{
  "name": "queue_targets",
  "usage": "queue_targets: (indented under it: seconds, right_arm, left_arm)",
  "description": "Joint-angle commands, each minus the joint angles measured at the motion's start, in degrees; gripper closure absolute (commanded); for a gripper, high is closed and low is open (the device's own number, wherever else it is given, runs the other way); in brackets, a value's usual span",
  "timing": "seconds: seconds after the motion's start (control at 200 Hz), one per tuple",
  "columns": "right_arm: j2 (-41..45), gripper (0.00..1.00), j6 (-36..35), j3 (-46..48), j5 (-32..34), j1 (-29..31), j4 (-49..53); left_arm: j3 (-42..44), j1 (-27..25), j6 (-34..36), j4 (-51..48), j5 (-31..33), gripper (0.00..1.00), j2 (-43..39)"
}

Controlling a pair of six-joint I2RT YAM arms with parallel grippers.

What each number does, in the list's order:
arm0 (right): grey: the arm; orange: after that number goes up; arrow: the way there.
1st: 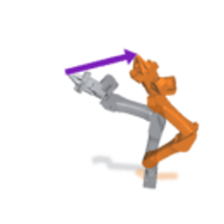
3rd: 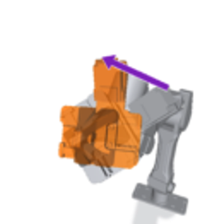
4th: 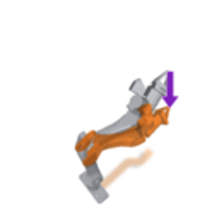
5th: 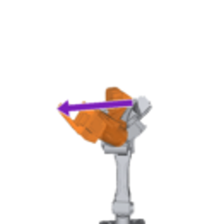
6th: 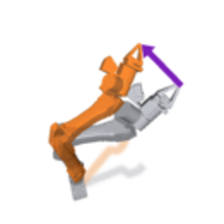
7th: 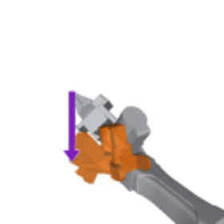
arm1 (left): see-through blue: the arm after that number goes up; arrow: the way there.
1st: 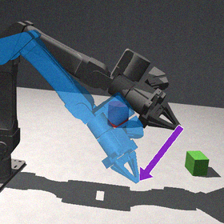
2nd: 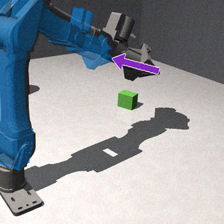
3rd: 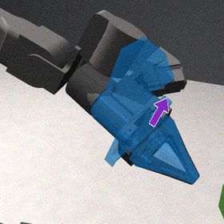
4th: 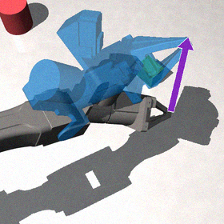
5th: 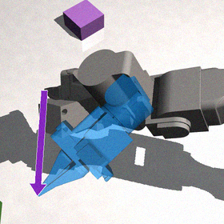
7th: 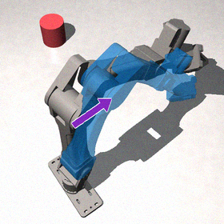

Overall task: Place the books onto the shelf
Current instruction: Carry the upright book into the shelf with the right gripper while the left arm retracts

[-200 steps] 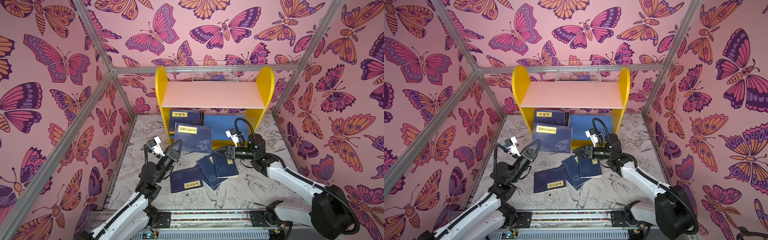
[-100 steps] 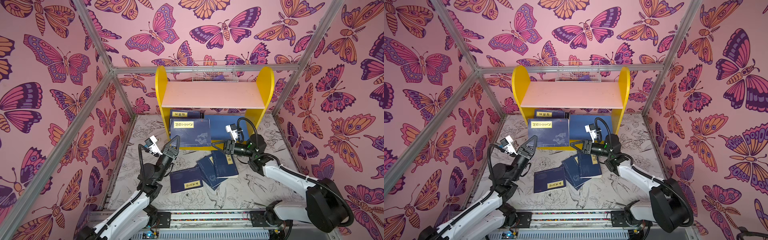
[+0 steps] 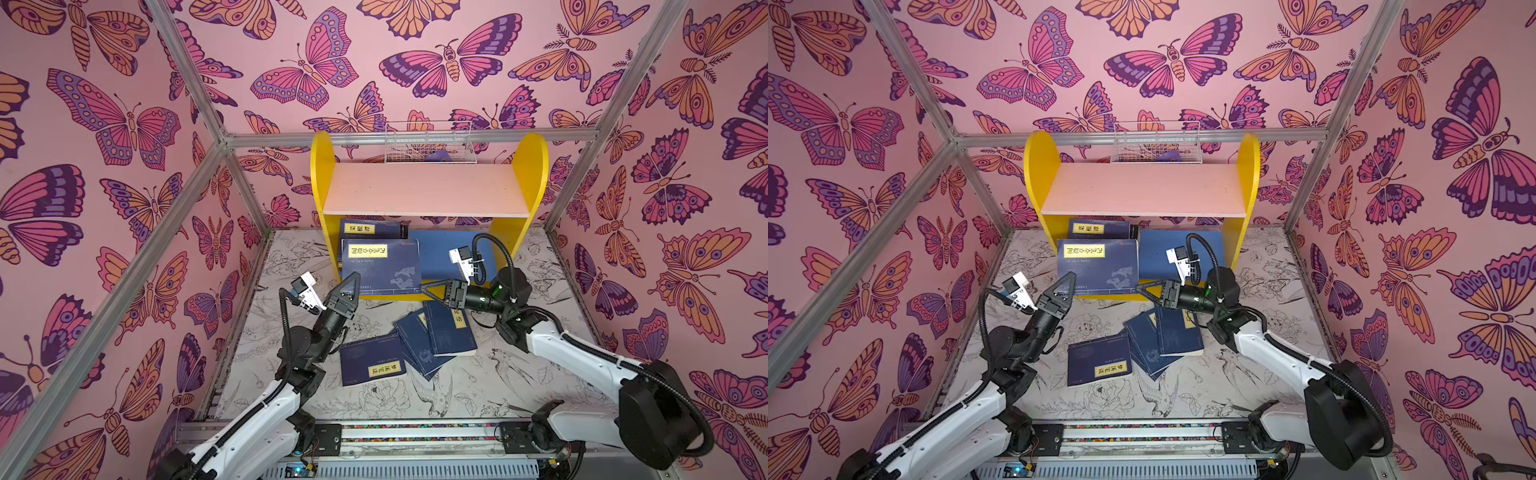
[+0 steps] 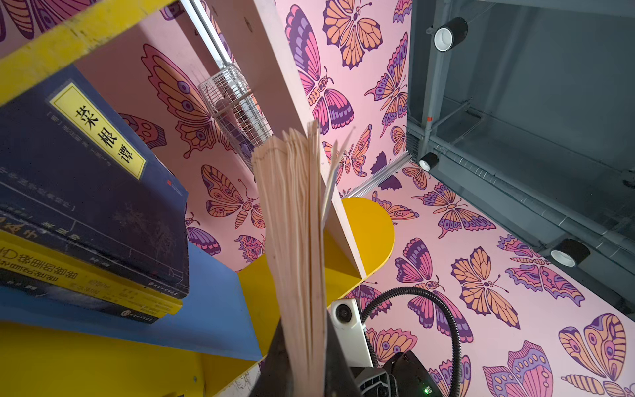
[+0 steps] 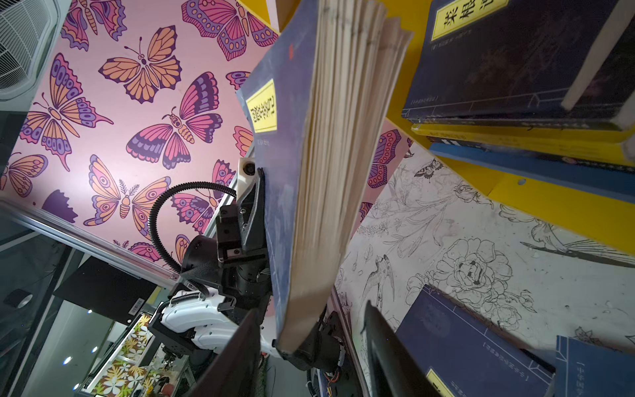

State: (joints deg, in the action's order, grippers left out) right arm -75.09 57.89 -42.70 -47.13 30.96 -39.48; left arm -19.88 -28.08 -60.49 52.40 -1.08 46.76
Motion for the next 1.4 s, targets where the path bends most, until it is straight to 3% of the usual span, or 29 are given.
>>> queue_targets:
  seconds: [0.0,0.546,0.591,0.656,0.716,0.912,1.012,1.132,1.398]
  right_arm:
    - [-1.7,0.52,2.3,-2.9,-0.9,1.1,-5.9]
    - [-3.7,0.96,3.7,-4.2,2.1,2.2,-9.5]
    - [-4.0,0.97,4.0,-4.2,2.9,2.2,-9.6]
    - [-4.8,0.97,4.1,-4.6,4.5,2.3,-9.5]
    - [-5.9,0.98,4.3,-5.4,5.9,2.3,-9.2]
    - [-11.0,1.00,4.1,-10.2,8.7,2.1,-10.9]
    - [-13.3,1.00,2.1,-13.8,9.9,1.8,-6.5]
    - [-16.7,1.00,-2.5,-18.8,12.6,1.4,2.8]
    - [-23.2,1.00,-3.9,-27.0,12.3,0.2,8.5]
  left_arm:
    - [-0.1,0.3,0.6,4.7,-0.4,1.00,-0.1]
    - [0.5,0.3,0.8,1.0,-0.4,1.00,0.3]
    - [0.5,0.3,0.6,-1.7,0.3,0.91,-0.5]
    - [0.5,0.3,0.7,-7.4,1.8,0.69,-2.4]
    - [-0.2,0.3,0.5,-17.1,5.5,0.62,-5.5]
    - [-2.1,0.2,-5.4,-53.0,23.2,0.58,-18.1]
    - [-3.0,0.3,-8.1,-65.7,27.1,0.58,-22.2]
    - [-2.9,0.2,-8.8,-71.6,26.5,0.58,-23.6]
    - [-1.9,0.3,-9.4,-72.2,26.1,0.58,-23.5]
